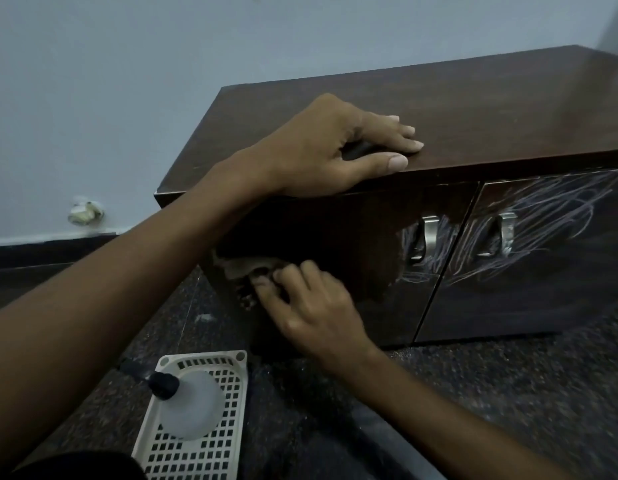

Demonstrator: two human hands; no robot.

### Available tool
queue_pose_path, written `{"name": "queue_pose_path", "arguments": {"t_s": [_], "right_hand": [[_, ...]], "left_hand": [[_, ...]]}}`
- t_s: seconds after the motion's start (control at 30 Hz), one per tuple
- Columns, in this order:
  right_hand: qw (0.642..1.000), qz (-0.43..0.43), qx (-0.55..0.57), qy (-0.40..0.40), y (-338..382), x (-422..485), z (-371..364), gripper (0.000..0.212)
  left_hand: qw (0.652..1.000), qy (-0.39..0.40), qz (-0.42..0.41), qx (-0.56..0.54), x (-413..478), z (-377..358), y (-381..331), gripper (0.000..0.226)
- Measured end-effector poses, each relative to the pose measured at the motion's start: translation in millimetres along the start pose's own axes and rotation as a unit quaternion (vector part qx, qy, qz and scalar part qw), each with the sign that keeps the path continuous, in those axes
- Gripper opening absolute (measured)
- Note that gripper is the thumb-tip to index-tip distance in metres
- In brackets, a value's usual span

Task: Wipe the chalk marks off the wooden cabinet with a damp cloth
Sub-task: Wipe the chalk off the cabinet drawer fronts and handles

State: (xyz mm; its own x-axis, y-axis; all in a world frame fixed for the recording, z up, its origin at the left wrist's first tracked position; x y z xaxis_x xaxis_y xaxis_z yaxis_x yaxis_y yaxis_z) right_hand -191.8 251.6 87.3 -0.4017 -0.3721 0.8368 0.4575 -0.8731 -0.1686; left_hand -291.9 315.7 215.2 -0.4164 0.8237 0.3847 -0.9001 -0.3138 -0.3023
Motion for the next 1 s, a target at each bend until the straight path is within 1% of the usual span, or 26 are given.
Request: {"name": "queue_pose_path", "arguments": {"t_s": [0.07,0.2,0.27,0.33,0.4,0.5,0.53,0.6,0.63,0.67,0.7,0.77,0.83,0.9,0.93,1.0], "right_hand": [[1.000,-0.005,0.000,0.027,0.9,-17.6,-13.4,0.023],[0.997,-0.077,-0.014,0.004,-38.5,-54.4,1.4,0.022],[0.989,-0.143,-0.031,-0.034,-66.3,-60.5,20.4,0.017],[0.973,-0.211,-0.036,-0.090,-88.4,-53.8,40.6,0.018],[0.962,-0.236,-0.022,-0.135,-93.4,-34.7,53.1,0.022],[0.961,-0.232,0.002,-0.153,-81.4,-1.4,57.0,0.022],[0.967,-0.212,0.013,-0.141,-71.1,9.2,53.4,0.020],[0.985,-0.142,0.010,-0.101,-46.7,20.2,43.4,0.007],[0.990,-0.114,0.005,-0.087,-33.9,20.8,36.6,0.008],[0.992,-0.103,0.000,-0.070,-28.2,16.3,30.4,0.014],[0.993,-0.107,-0.009,-0.056,-28.9,7.8,26.2,0.017],[0.989,-0.142,-0.018,-0.037,-40.8,-18.2,20.0,0.014],[0.976,-0.217,-0.013,-0.036,-65.3,-59.1,15.4,0.012],[0.940,-0.334,0.024,-0.061,-92.4,-100.0,16.6,0.027],[0.923,-0.377,0.040,-0.073,-98.9,-113.6,16.5,0.033],[0.899,-0.421,0.068,-0.097,-100.7,-117.7,20.3,0.039]], "left_hand": [[1.000,0.000,0.002,0.004,-0.7,0.7,0.0,0.039],[1.000,-0.004,0.009,0.012,-0.8,1.4,0.9,0.041],[1.000,-0.008,0.010,0.014,-0.9,2.6,2.0,0.042],[1.000,-0.010,0.010,0.022,-0.2,3.3,1.7,0.043],[1.000,-0.010,0.011,0.023,1.1,3.2,1.5,0.044],[1.000,-0.011,0.007,0.026,2.4,2.5,0.3,0.040],[1.000,-0.012,0.009,0.025,1.2,3.3,0.7,0.039],[1.000,-0.010,0.006,0.022,1.7,2.4,-0.6,0.038],[1.000,-0.009,0.005,0.027,-0.9,3.7,0.4,0.039],[0.999,-0.004,0.000,0.033,-1.6,3.1,0.0,0.042],[0.999,0.004,-0.008,0.038,-1.1,1.0,-1.6,0.045],[0.997,0.024,-0.024,0.063,-1.5,-3.4,-4.9,0.054],[0.993,0.042,-0.042,0.100,-1.4,-8.7,-8.0,0.060],[0.990,0.054,-0.050,0.124,-0.8,-12.1,-9.4,0.062],[0.989,0.056,-0.049,0.128,-0.3,-12.4,-9.2,0.062],[0.989,0.058,-0.046,0.124,0.6,-12.4,-9.6,0.062]]}}
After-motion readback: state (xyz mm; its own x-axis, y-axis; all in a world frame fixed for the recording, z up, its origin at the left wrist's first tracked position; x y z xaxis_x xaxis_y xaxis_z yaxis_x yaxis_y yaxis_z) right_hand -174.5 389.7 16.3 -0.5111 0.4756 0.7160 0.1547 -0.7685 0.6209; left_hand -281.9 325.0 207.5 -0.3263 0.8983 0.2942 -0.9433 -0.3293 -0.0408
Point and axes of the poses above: each hand's wrist, its own x-axis towards the middle knuckle, its own z-axis out of the back of the hand, y = z × x, the point moved 10 cm from there along x, towards the middle knuckle
